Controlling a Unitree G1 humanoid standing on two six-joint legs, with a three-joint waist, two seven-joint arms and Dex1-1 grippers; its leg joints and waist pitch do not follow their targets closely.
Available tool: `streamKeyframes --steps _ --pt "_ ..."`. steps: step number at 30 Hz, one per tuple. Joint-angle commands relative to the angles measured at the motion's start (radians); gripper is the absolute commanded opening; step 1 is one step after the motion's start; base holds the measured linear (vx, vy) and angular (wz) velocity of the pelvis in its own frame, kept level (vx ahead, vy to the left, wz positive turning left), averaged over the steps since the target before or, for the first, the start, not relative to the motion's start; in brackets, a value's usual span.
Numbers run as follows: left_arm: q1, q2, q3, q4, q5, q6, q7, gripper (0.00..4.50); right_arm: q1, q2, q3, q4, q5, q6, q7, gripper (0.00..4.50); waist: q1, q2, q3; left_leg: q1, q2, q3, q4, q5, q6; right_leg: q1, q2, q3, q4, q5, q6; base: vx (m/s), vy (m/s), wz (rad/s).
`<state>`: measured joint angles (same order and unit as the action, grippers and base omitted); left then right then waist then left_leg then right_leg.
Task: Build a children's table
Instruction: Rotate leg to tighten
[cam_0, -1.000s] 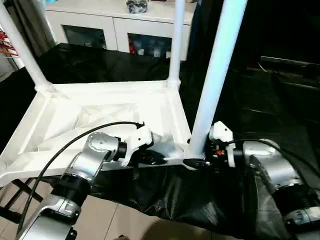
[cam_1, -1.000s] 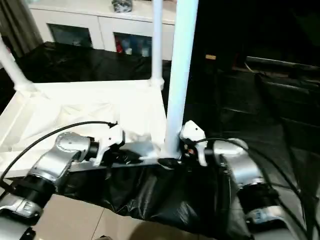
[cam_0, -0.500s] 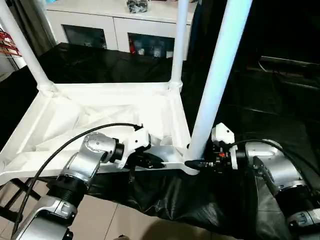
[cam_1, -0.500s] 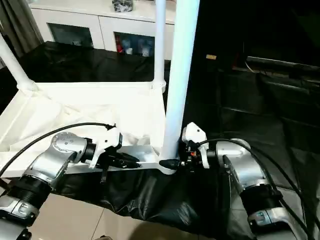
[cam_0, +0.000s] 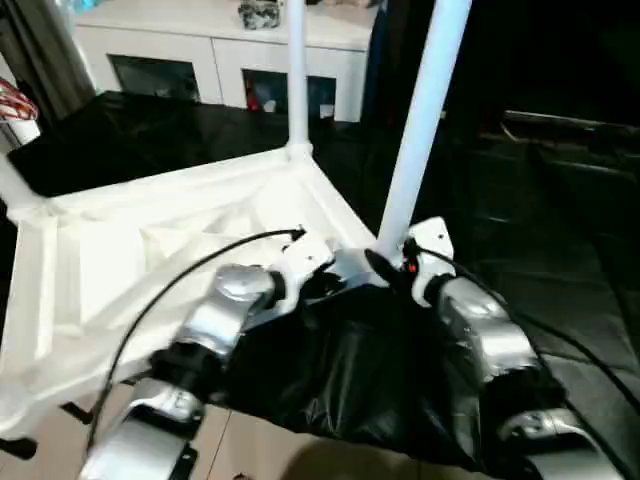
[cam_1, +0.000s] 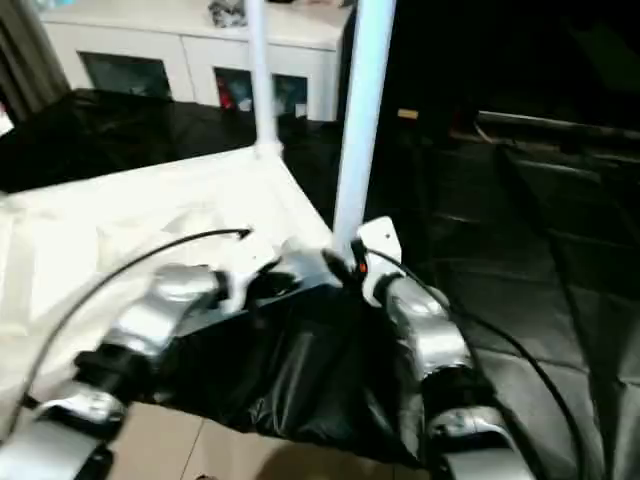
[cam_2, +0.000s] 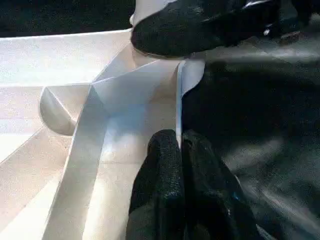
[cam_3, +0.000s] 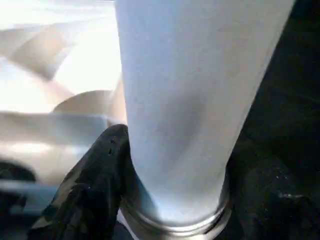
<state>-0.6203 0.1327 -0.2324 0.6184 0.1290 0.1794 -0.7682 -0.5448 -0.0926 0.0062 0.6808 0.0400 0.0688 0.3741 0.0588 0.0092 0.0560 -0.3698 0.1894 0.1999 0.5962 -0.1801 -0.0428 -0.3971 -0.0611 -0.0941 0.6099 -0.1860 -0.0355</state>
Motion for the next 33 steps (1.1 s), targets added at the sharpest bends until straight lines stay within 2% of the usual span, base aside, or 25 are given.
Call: streamKeyframes --steps 1,3,7,9,13,15,16,18,20,22,25,28,33 --pt "-0.042 -0.105 -0.017 -0.013 -0.022 -0.025 0.075 0.00 -0.013 0.096 0.087 0.046 -0.032 -0.017 0.004 2.94 0.000 -0.011 -0.069 0.012 0.046 -0.027 -0.061 -0.146 0.054 0.048 -0.096 0.064 -0.089 -0.248 -0.162 0.000 0.000 0.00" --pt "-0.036 -0.106 -0.019 -0.018 -0.020 -0.031 0.070 0.00 -0.021 0.099 0.079 0.050 -0.023 -0.044 0.015 3.29 0.000 -0.012 -0.070 0.010 0.046 -0.027 -0.060 -0.146 0.058 0.050 -0.097 0.064 -0.087 -0.240 -0.162 0.000 0.000 0.00" --pt "-0.021 -0.079 -0.024 -0.030 -0.023 -0.063 0.033 0.00 -0.014 0.076 0.072 0.023 -0.012 -0.057 0.068 3.51 0.000 -0.011 -0.067 0.011 0.047 -0.028 -0.062 -0.168 0.064 0.050 -0.097 0.063 -0.091 -0.263 -0.157 0.000 0.000 0.00" --pt "-0.016 -0.069 -0.025 -0.035 -0.025 -0.071 0.022 0.00 -0.011 0.066 0.074 0.015 -0.010 -0.059 0.083 3.80 -0.001 -0.011 -0.068 0.011 0.047 -0.027 -0.062 -0.170 0.062 0.050 -0.097 0.064 -0.091 -0.266 -0.155 0.000 0.000 0.00" --pt "0.012 -0.013 -0.028 -0.066 -0.040 -0.110 -0.073 0.00 0.012 -0.020 0.098 -0.046 0.011 -0.035 0.228 4.17 0.003 -0.012 -0.072 0.006 0.048 -0.028 -0.059 -0.145 0.079 0.056 -0.096 0.064 -0.083 -0.215 -0.162 0.000 0.000 0.00" --pt "0.024 0.009 -0.030 -0.081 -0.051 -0.116 -0.120 0.00 0.021 -0.056 0.106 -0.070 0.020 -0.035 0.289 4.17 0.003 -0.014 -0.069 0.005 0.048 -0.027 -0.059 -0.145 0.089 0.055 -0.096 0.063 -0.083 -0.213 -0.166 0.000 0.000 0.00" --pt "0.039 0.046 -0.036 -0.098 -0.068 -0.139 -0.192 0.00 0.038 -0.112 0.113 -0.112 0.047 -0.026 0.400 4.17 0.005 -0.014 -0.069 0.005 0.047 -0.026 -0.057 -0.149 0.095 0.055 -0.097 0.064 -0.084 -0.219 -0.164 0.000 0.000 0.00" --pt "0.045 0.063 -0.038 -0.104 -0.076 -0.149 -0.226 0.00 0.046 -0.138 0.117 -0.131 0.059 -0.022 0.451 4.17 0.005 -0.011 -0.067 0.007 0.049 -0.026 -0.058 -0.163 0.098 0.052 -0.094 0.063 -0.087 -0.242 -0.159 0.000 0.000 0.00" --pt "0.047 0.086 -0.034 -0.110 -0.091 -0.152 -0.271 0.00 0.055 -0.183 0.124 -0.150 0.068 -0.019 0.528 4.17 0.009 -0.009 -0.064 0.012 0.051 -0.026 -0.060 -0.192 0.082 0.047 -0.094 0.062 -0.093 -0.306 -0.148 0.000 0.000 0.00" --pt "0.047 0.115 -0.034 -0.116 -0.108 -0.164 -0.333 0.00 0.069 -0.245 0.137 -0.177 0.081 -0.010 0.645 4.17 0.008 -0.009 -0.062 0.014 0.054 -0.027 -0.063 -0.210 0.073 0.046 -0.092 0.061 -0.093 -0.316 -0.152 0.000 0.000 0.00" --pt "0.047 0.129 -0.035 -0.119 -0.114 -0.166 -0.364 0.00 0.078 -0.275 0.147 -0.193 0.089 -0.003 0.706 4.17 0.014 -0.011 -0.065 0.011 0.055 -0.027 -0.061 -0.199 0.074 0.049 -0.095 0.063 -0.090 -0.290 -0.158 0.000 0.000 0.00" --pt "0.046 0.149 -0.037 -0.123 -0.129 -0.171 -0.407 0.00 0.088 -0.312 0.164 -0.215 0.103 0.014 0.777 3.83 0.021 -0.014 -0.066 0.010 0.052 -0.026 -0.058 -0.179 0.079 0.048 -0.096 0.063 -0.088 -0.288 -0.158 0.000 0.000 0.00" --pt "0.041 0.178 -0.035 -0.117 -0.140 -0.177 -0.458 0.00 0.087 -0.346 0.183 -0.220 0.099 0.020 0.831 3.60 0.031 -0.013 -0.068 0.011 0.053 -0.025 -0.057 -0.160 0.084 0.048 -0.094 0.062 -0.085 -0.264 -0.160 0.000 0.000 0.00"
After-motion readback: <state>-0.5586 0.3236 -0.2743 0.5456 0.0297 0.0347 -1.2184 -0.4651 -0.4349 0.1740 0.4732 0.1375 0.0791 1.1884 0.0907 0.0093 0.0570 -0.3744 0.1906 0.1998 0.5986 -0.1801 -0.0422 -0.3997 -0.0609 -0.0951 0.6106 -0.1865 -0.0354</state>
